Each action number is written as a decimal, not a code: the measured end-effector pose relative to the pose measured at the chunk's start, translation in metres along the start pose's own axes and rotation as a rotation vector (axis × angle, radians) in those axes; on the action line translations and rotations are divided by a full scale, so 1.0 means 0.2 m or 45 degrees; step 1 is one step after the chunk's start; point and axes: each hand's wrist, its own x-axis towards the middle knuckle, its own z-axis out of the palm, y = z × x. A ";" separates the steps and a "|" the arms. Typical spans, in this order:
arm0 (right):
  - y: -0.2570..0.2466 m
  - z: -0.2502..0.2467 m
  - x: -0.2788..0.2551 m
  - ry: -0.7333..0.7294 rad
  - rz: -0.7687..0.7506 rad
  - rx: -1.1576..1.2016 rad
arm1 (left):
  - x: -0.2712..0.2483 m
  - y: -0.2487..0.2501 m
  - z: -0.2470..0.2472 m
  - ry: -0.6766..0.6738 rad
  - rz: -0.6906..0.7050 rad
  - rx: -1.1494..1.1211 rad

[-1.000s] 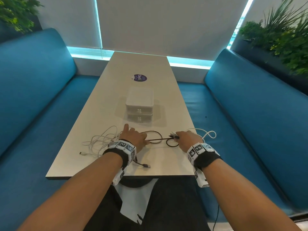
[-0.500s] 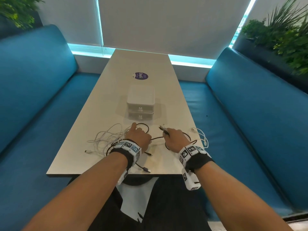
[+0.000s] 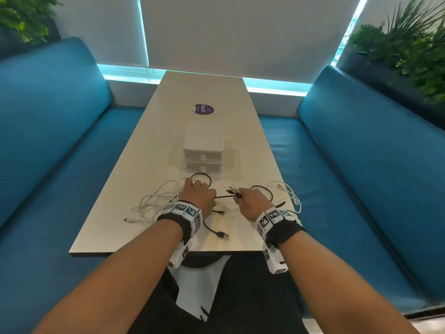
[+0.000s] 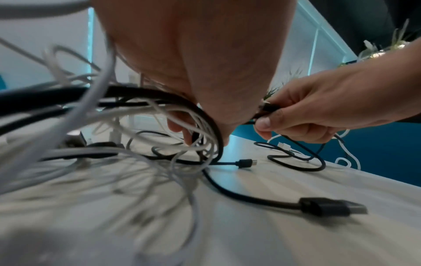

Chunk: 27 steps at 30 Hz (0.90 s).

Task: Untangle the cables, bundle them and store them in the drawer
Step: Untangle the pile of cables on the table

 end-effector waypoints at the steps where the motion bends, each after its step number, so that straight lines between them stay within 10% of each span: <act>1: 0.02 -0.01 0.01 0.007 0.023 -0.023 | 0.00 0.00 0.00 -0.002 -0.013 -0.018; 18: 0.14 -0.04 -0.01 0.060 0.274 -0.204 | -0.03 0.04 0.06 0.110 0.156 0.180; 27: -0.07 0.04 -0.02 0.049 -0.075 -0.028 | 0.01 0.09 0.06 0.066 0.157 0.154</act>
